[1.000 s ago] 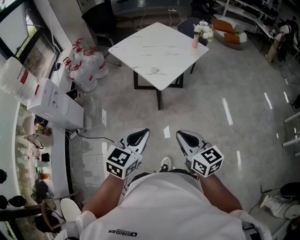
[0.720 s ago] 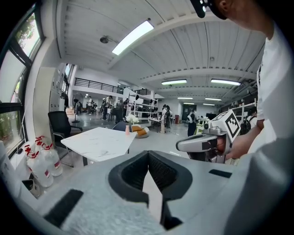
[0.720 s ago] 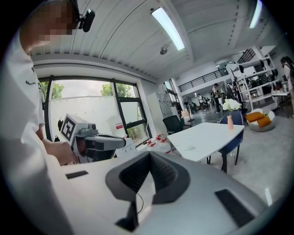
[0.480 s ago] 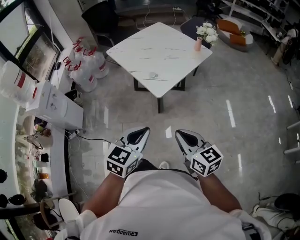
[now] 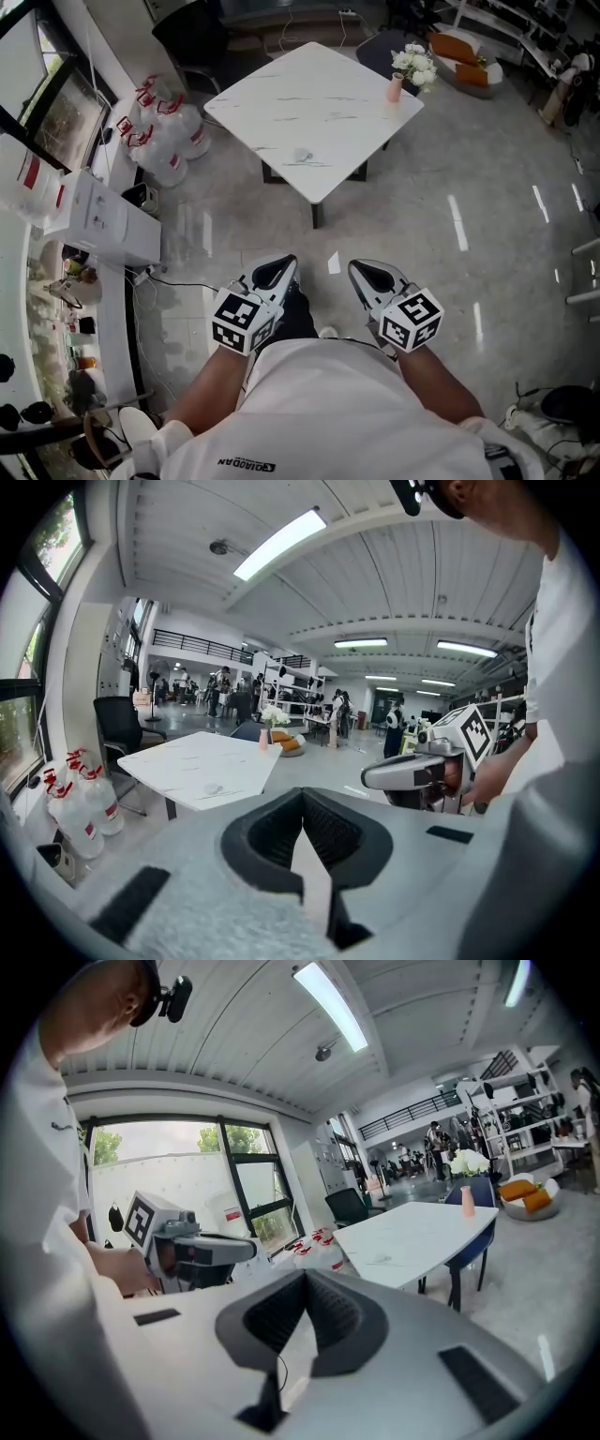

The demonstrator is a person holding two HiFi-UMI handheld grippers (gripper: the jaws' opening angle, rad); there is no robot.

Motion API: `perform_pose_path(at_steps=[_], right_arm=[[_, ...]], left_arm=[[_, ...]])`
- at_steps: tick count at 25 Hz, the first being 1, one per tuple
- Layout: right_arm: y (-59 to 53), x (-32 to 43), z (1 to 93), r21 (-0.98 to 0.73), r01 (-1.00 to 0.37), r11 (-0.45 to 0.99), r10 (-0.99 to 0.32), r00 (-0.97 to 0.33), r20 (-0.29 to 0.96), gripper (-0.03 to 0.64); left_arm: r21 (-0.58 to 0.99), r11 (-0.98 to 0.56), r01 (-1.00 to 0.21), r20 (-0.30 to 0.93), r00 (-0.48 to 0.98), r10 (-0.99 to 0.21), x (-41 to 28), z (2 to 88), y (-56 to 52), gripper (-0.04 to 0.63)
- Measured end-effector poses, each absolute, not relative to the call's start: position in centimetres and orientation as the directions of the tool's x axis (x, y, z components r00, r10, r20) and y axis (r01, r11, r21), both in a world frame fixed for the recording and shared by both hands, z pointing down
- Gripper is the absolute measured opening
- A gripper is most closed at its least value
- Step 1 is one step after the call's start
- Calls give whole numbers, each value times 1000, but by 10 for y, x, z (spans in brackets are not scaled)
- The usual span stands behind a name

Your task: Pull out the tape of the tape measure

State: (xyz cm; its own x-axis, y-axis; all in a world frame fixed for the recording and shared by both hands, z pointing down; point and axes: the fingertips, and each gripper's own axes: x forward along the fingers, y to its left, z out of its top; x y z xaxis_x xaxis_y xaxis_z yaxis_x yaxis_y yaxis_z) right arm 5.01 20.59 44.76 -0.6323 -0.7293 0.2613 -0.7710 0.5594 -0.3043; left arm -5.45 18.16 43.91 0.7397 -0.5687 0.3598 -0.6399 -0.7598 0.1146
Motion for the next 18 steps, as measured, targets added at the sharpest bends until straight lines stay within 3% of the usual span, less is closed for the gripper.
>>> perform_pose_path(at_steps=[18], right_arm=[[3, 31, 444, -258, -808, 530, -750, -589, 302, 5]], left_arm=[[90, -789, -608, 347, 761, -548, -77, 430, -26, 9]])
